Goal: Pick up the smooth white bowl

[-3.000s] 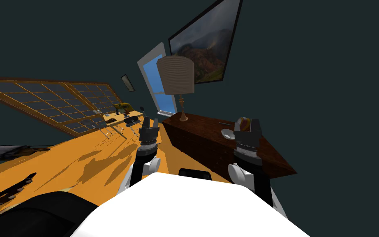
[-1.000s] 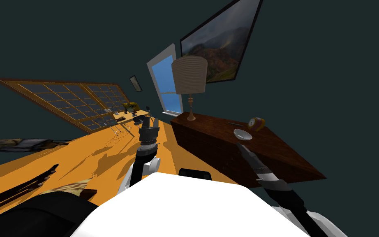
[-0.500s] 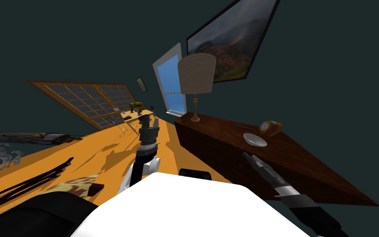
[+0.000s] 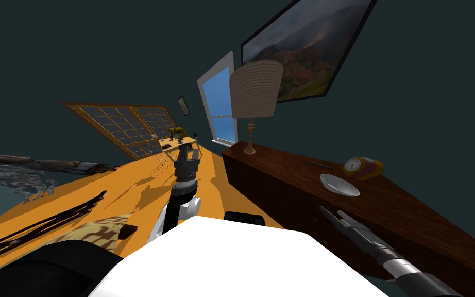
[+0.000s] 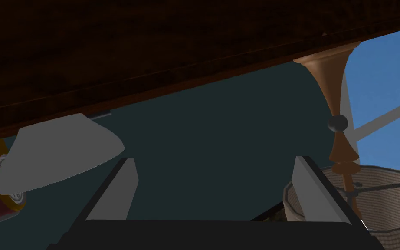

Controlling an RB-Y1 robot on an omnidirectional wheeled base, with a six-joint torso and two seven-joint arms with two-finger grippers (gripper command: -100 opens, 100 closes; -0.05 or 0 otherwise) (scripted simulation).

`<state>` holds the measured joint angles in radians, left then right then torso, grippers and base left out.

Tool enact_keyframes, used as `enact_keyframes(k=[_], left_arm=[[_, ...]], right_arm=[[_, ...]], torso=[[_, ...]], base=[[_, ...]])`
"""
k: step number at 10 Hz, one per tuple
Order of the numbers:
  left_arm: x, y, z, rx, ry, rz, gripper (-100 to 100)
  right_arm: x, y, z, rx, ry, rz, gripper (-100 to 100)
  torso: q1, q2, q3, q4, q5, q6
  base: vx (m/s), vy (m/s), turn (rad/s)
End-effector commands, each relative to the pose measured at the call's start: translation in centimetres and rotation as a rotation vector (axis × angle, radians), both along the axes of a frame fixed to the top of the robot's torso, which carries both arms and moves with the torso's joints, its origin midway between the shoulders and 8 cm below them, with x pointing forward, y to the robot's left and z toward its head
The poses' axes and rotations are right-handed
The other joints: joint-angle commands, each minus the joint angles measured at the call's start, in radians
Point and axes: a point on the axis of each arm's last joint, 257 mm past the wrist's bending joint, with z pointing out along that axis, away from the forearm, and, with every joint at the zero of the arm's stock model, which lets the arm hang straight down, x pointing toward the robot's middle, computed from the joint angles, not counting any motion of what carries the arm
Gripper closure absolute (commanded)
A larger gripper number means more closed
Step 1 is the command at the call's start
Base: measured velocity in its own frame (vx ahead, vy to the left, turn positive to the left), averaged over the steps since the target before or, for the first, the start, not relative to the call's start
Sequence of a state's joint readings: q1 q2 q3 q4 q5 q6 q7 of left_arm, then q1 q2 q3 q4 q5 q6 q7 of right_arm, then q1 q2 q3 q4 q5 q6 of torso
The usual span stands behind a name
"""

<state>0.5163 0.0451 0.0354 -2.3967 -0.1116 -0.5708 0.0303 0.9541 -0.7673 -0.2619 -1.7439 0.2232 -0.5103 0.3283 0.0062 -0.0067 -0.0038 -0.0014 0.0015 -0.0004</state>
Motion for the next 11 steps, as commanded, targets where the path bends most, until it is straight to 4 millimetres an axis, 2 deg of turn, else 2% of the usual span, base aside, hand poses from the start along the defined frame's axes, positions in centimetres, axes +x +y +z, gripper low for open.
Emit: enact_keyframes(k=[1, 3, 4, 6, 7, 9, 10, 11], left_arm=[[0.0, 0.0, 0.0, 0.000, 0.000, 0.000, 0], [0.0, 0.0, 0.0, 0.000, 0.000, 0.000, 0], [0.0, 0.0, 0.0, 0.000, 0.000, 0.000, 0], [0.0, 0.0, 0.0, 0.000, 0.000, 0.000, 0], [0.0, 0.0, 0.0, 0.000, 0.000, 0.000, 0], [0.0, 0.0, 0.0, 0.000, 0.000, 0.000, 0], [0.0, 0.0, 0.0, 0.000, 0.000, 0.000, 0], [0.0, 0.0, 0.0, 0.000, 0.000, 0.000, 0]], right_arm=[[-0.8, -1.0, -0.6, -0.052, 0.046, 0.005, -100], [-4.6, -5.4, -2.2, -0.185, 0.176, -0.003, -100], [-4.6, -5.7, -2.2, -0.194, 0.184, 0.001, -100], [-8.2, -10.2, -2.9, -0.320, 0.308, -0.001, -100], [-8.3, -10.4, -2.9, -0.328, 0.316, 0.003, -100], [-11.3, -14.4, -2.6, -0.448, 0.428, 0.016, -100], [-11.5, -14.9, -2.6, -0.455, 0.438, 0.013, -100], [-12.9, -17.0, -2.2, -0.515, 0.493, 0.020, -100]], torso=[[0.000, 0.000, 0.000, 0.000, 0.000, 0.000], [-0.002, 0.003, 0.001, 0.001, 0.000, 0.000], [-0.002, 0.001, 0.000, 0.000, -0.001, 0.000], [-0.002, 0.002, 0.001, 0.000, 0.000, 0.000], [-0.001, 0.001, 0.001, 0.000, 0.000, 0.000], [-0.002, 0.004, 0.002, 0.001, 0.000, 0.000], [-0.001, 0.002, 0.001, 0.001, 0.000, 0.000], [-0.002, 0.003, 0.002, 0.001, 0.000, 0.001]], base=[[0.082, 0.076, 0.032], [0.078, 0.060, 0.138], [0.084, 0.046, 0.055], [0.087, 0.063, 0.119], [0.055, 0.060, 0.043], [0.060, 0.068, 0.112], [0.063, 0.052, 0.043], [0.051, 0.040, 0.076]])
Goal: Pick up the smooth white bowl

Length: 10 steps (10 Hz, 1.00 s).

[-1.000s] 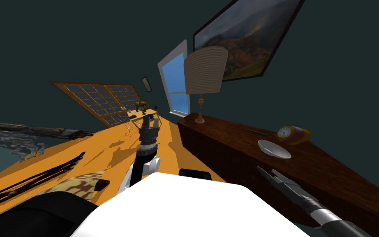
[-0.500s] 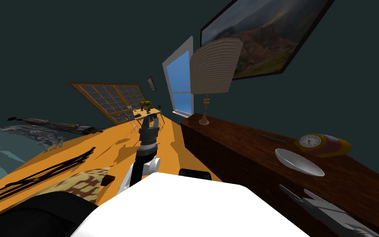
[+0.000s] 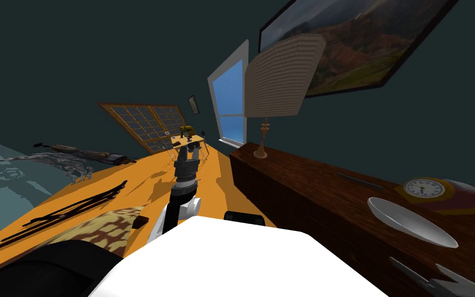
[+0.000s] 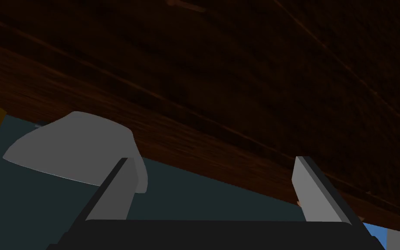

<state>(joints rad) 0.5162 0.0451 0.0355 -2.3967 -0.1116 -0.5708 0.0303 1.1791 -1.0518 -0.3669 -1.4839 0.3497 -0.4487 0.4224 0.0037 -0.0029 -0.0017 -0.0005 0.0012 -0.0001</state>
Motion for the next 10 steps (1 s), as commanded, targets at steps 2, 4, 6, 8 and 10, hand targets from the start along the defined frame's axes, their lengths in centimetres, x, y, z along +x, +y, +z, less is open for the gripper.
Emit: enact_keyframes(k=[2, 4, 6, 8, 10], left_arm=[[0.0, 0.0, 0.0, 0.000, 0.000, 0.000, 0], [0.0, 0.0, 0.0, 0.000, 0.000, 0.000, 0], [0.0, 0.0, 0.0, 0.000, 0.000, 0.000, 0], [0.0, 0.0, 0.0, 0.000, 0.000, 0.000, 0], [0.0, 0.0, 0.0, 0.000, 0.000, 0.000, 0]], right_arm=[[-1.7, -3.1, 0.7, -0.087, 0.082, 0.013, -100], [-3.3, -6.3, 2.0, -0.182, 0.173, 0.037, -100], [-4.1, -7.9, 2.7, -0.226, 0.218, 0.048, -100], [-5.2, -9.9, 3.6, -0.287, 0.292, 0.072, -100], [-6.0, -11.2, 4.2, -0.328, 0.353, 0.098, -100]], torso=[[0.000, -0.001, 0.000, 0.000, 0.000, 0.000], [-0.001, 0.000, 0.000, 0.000, 0.000, 0.000], [-0.002, 0.000, 0.000, 0.000, -0.001, 0.000], [-0.002, 0.000, 0.000, 0.000, -0.001, 0.000], [-0.003, -0.001, -0.001, 0.000, -0.001, 0.000]], base=[[0.057, 0.042, 0.087], [0.050, 0.028, 0.106], [0.050, 0.019, 0.056], [0.064, 0.010, 0.122], [0.060, -0.014, 0.109]])
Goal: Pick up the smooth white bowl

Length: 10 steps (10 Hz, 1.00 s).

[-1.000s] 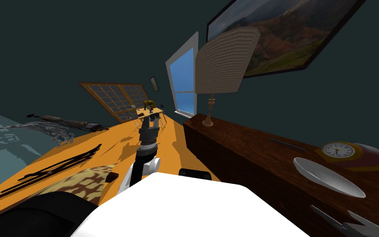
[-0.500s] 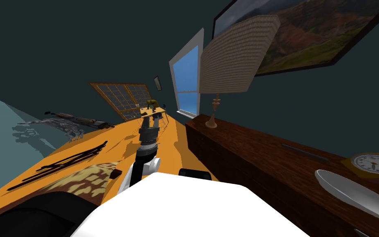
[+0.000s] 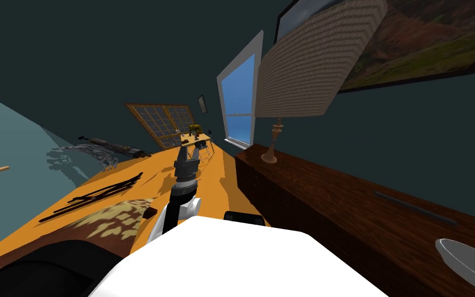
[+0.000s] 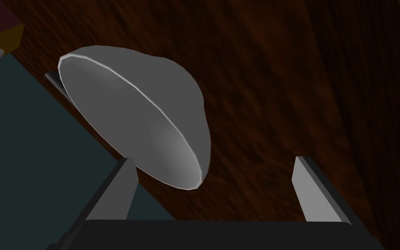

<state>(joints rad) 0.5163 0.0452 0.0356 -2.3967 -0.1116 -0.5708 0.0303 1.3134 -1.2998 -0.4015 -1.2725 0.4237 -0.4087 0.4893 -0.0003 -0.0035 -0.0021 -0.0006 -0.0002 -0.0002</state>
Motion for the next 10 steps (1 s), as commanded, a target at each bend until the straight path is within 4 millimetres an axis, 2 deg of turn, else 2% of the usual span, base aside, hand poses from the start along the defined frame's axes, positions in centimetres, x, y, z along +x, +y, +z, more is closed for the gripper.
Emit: enact_keyframes(k=[1, 3, 4, 5, 6, 7, 10], left_arm=[[0.0, 0.0, 0.0, 0.000, 0.000, 0.000, 0], [0.0, 0.0, 0.0, 0.000, 0.000, 0.000, 0], [0.0, 0.0, 0.0, 0.000, 0.000, 0.000, 0], [0.0, 0.0, 0.0, 0.000, 0.000, 0.000, 0], [0.0, 0.0, 0.0, 0.000, 0.000, 0.000, 0], [0.0, 0.0, 0.0, 0.000, 0.000, 0.000, 0], [0.0, 0.0, 0.0, 0.000, 0.000, 0.000, 0]], right_arm=[[-0.6, -0.7, 0.3, -0.024, 0.046, 0.015, -100], [-2.7, -0.3, -0.9, -0.015, 0.123, 0.031, -100], [-3.2, 0.1, -1.4, -0.003, 0.134, 0.033, -100], [-2.6, -0.2, -1.2, -0.011, 0.121, 0.031, -100], [-2.7, -0.1, -1.3, -0.009, 0.124, 0.031, 0], [-3.7, -0.6, -1.7, -0.005, 0.124, -0.015, -100], [-5.7, -1.4, -2.6, 0.001, 0.124, -0.105, -100]], torso=[[0.000, 0.000, 0.000, 0.000, 0.000, 0.000], [-0.001, -0.001, 0.000, 0.000, 0.000, 0.000], [-0.003, -0.001, -0.001, 0.000, -0.001, 0.000], [-0.002, 0.001, 0.000, 0.000, -0.001, 0.001], [0.000, 0.003, 0.002, 0.001, 0.000, 0.001], [0.001, 0.004, 0.002, 0.001, 0.000, 0.001], [0.002, 0.015, 0.009, 0.003, 0.000, 0.000]], base=[[0.057, -0.028, 0.077], [0.077, -0.050, 0.134], [0.043, -0.056, 0.054], [0.014, -0.021, 0.009], [0.000, 0.000, 0.000], [-0.057, -0.005, 0.319], [-0.169, 0.008, 0.343]])
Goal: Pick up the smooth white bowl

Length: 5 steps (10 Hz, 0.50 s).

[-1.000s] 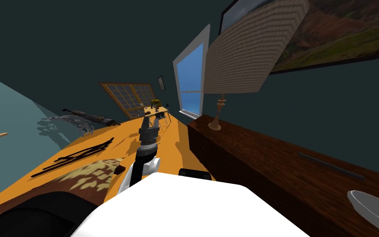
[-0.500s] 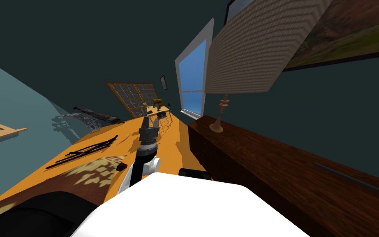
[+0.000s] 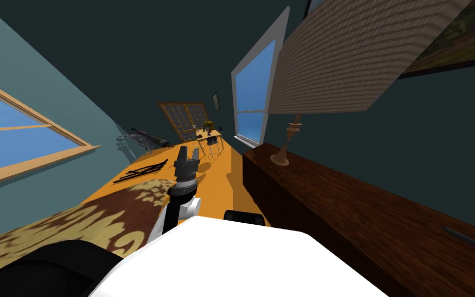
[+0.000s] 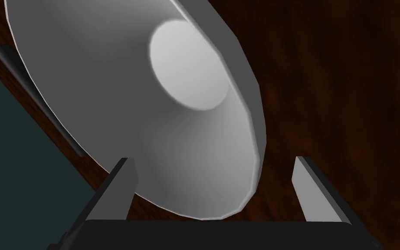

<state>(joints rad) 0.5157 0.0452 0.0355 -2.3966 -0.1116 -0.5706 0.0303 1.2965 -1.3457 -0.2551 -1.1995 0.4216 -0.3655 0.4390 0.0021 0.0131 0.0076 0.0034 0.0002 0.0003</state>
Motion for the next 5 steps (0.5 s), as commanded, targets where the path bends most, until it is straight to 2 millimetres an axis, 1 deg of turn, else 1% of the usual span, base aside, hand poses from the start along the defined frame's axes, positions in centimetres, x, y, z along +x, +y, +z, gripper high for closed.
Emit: enact_keyframes(k=[1, 2, 3, 4, 5], left_arm=[[0.00, 0.00, 0.00, 0.000, 0.000, 0.000, 0], [0.00, 0.00, 0.00, 0.000, 0.000, 0.000, 0], [0.00, 0.00, 0.00, 0.000, 0.000, 0.000, 0], [0.00, 0.01, -0.01, 0.000, 0.000, 0.000, 0], [0.00, 0.01, -0.01, 0.000, 0.000, 0.000, 0]], right_arm=[[-1.38, -0.55, -0.46, -0.002, 0.000, -0.065, -100], [-1.89, -0.73, -0.66, -0.002, 0.000, -0.087, -100], [-1.47, -0.74, -0.42, -0.002, 0.000, -0.067, -100], [-1.55, -0.79, -0.45, -0.002, 0.000, -0.072, 100], [-1.56, -0.78, -0.45, -0.002, 0.000, -0.072, 100]], torso=[[0.000, 0.000, 0.000, 0.000, 0.000, 0.000], [0.000, 0.000, 0.000, 0.000, 0.000, 0.000], [-0.001, 0.000, 0.000, 0.000, 0.000, 0.001], [-0.002, -0.004, -0.002, -0.001, 0.000, 0.002], [-0.002, -0.008, -0.005, -0.002, -0.001, 0.001]], base=[[-0.194, 0.027, 0.439], [-0.178, 0.006, 0.259], [-0.074, -0.002, 0.028], [-0.013, 0.000, -0.009], [-0.007, 0.004, -0.005]])
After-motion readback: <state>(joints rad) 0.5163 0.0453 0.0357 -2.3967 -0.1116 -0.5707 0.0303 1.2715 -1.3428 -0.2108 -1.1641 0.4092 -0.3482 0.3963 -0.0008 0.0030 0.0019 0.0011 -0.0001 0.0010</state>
